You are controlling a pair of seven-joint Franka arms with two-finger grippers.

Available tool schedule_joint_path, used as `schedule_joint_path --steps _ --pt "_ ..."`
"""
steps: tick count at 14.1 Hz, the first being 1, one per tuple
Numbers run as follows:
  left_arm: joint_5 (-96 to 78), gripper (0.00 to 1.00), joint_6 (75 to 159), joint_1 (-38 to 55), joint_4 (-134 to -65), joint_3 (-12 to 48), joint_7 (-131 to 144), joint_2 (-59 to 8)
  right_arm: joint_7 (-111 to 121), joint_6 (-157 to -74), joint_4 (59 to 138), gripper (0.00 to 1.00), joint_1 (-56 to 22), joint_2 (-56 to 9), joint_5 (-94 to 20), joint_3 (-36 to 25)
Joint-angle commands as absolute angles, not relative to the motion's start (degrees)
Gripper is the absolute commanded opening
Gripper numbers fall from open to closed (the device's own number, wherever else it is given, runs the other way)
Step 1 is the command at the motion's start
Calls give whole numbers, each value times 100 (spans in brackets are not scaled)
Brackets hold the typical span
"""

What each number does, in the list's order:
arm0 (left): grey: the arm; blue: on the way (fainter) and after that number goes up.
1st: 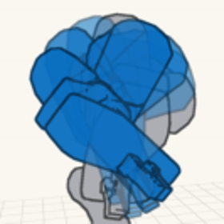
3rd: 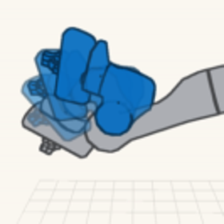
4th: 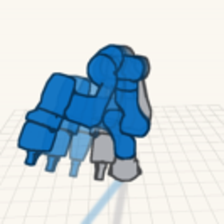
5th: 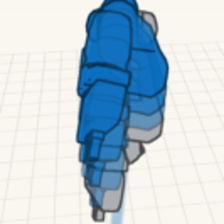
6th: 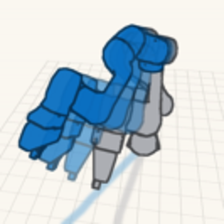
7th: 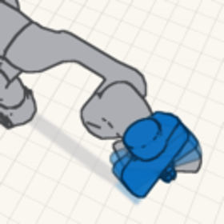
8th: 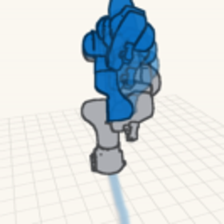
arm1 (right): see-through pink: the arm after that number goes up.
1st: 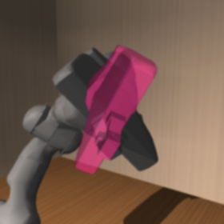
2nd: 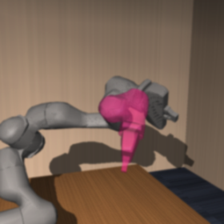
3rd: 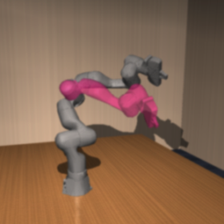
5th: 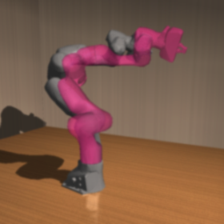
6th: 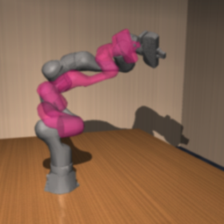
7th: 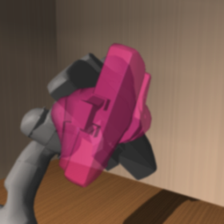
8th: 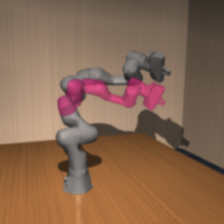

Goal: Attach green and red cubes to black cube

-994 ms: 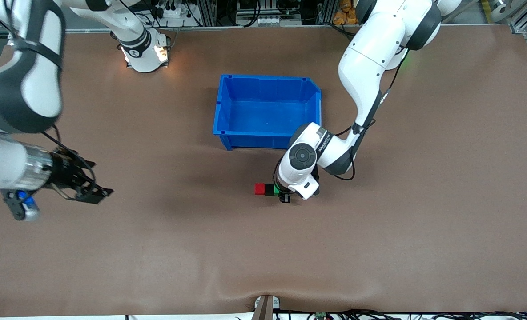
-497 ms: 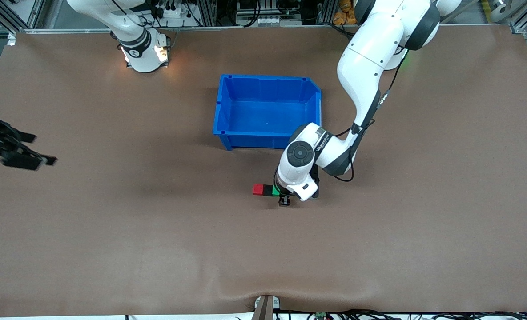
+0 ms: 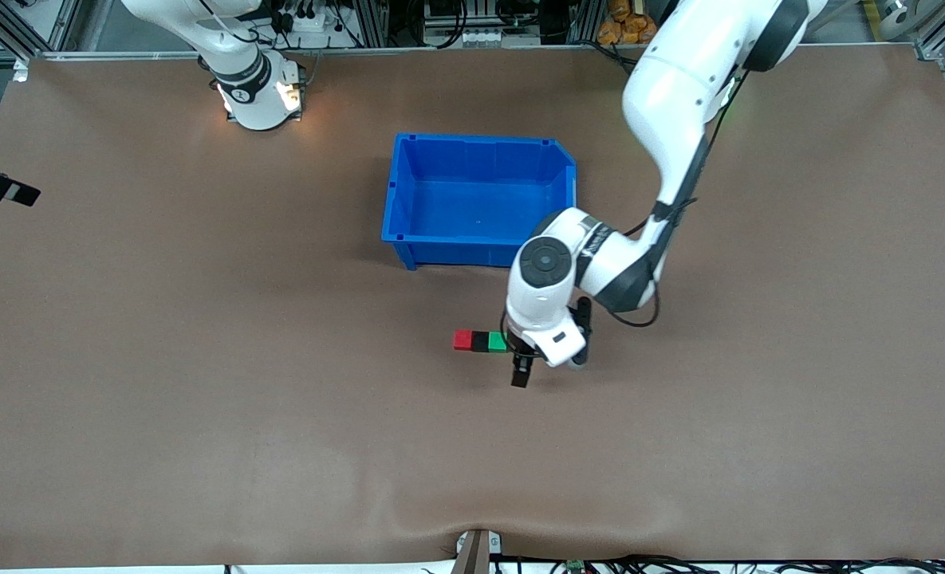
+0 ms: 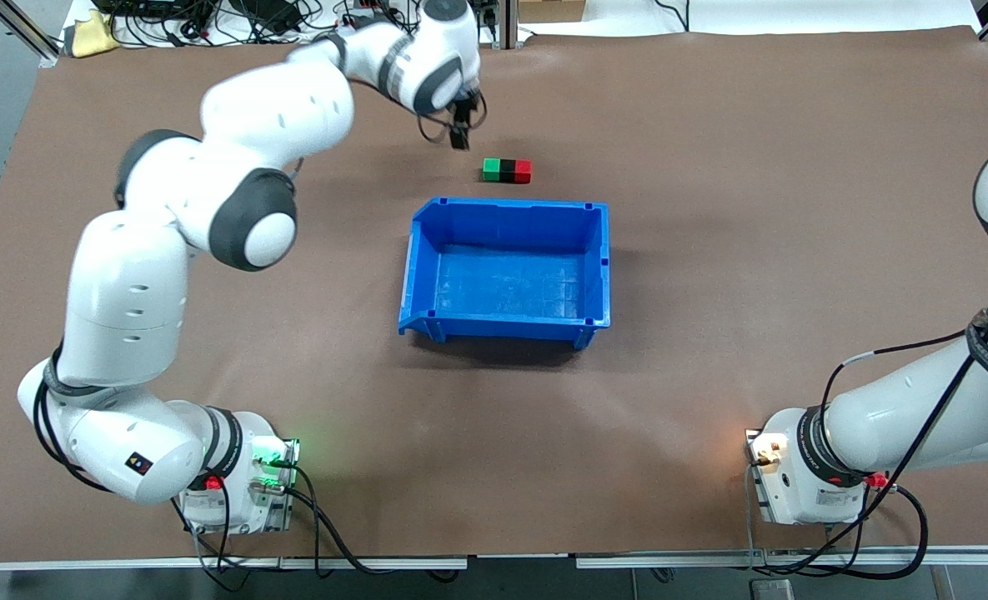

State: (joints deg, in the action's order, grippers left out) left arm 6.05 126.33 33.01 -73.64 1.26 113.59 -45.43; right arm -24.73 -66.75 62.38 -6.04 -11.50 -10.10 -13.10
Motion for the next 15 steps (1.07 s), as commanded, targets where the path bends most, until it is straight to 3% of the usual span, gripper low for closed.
schedule_joint_path --steps 1,3,4,9,15 --pt "703 100 12052 2815 -7567 167 10419 -3861 -1901 -7835 8246 100 -536 101 -633 -923" --pt "642 100 11831 2427 -7707 193 9479 -3430 -1644 -8366 9286 100 -527 815 -519 -844" --pt "624 100 11752 2226 -7812 202 9066 -3202 -1635 -8358 9360 100 -519 870 -501 -826" --pt "361 100 11365 1513 -8611 229 7185 -1963 -1564 -8104 8343 100 -308 432 -264 -580" --pt "9 100 11338 933 -10413 220 4760 -91 -1512 -7858 8350 100 42 396 -290 -380"
